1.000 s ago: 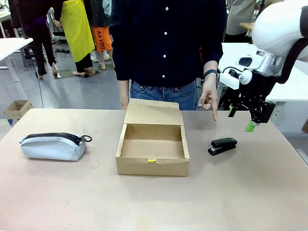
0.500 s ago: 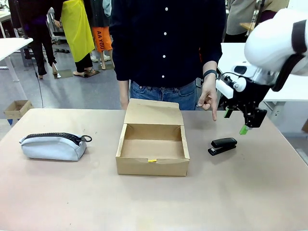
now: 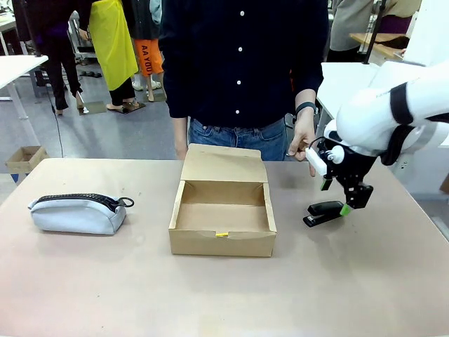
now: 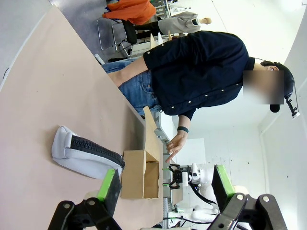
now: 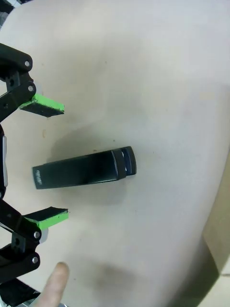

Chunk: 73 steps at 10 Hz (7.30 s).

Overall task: Pack the items into the box.
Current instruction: Pick up the item specified by the human and place it in the Mailer Box.

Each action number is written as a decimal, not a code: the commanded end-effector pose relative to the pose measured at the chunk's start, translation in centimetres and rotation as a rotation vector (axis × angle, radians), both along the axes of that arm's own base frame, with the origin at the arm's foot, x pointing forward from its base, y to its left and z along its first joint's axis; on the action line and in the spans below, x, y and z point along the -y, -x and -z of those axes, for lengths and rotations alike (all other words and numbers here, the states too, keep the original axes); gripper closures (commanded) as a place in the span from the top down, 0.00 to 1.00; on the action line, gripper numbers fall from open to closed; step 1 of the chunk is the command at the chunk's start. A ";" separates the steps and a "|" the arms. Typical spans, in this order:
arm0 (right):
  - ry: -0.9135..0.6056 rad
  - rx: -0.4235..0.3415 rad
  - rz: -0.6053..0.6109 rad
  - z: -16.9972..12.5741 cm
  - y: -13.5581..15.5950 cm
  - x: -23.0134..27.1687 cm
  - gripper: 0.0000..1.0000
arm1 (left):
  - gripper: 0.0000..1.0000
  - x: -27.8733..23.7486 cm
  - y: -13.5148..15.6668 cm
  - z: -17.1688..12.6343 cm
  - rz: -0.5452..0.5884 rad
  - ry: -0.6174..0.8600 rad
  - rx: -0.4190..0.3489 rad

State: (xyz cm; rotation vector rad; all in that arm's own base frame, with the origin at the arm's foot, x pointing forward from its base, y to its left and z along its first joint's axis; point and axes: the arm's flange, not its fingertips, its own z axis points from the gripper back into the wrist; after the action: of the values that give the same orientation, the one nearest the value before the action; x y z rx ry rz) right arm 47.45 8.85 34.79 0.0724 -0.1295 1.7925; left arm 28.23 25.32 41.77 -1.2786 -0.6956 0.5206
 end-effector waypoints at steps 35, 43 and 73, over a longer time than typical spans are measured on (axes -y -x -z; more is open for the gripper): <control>0.065 0.015 0.310 -12.6 3.5 -10.3 0.32 | 1.00 0.0 0.0 -0.1 -0.005 0.004 0.030; 0.080 0.038 0.051 -5.1 4.0 -31.4 0.32 | 1.00 0.0 0.0 -0.1 -0.005 0.004 0.030; -1.174 -0.796 1.254 -6.5 18.3 15.9 1.00 | 1.00 0.0 0.0 -0.1 -0.005 0.004 0.030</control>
State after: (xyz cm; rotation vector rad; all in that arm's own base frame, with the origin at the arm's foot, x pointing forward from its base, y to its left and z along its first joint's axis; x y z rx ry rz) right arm 31.24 -6.76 43.72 1.0731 -0.3384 0.3367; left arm 28.17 25.34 41.80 -1.2791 -0.6972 0.5210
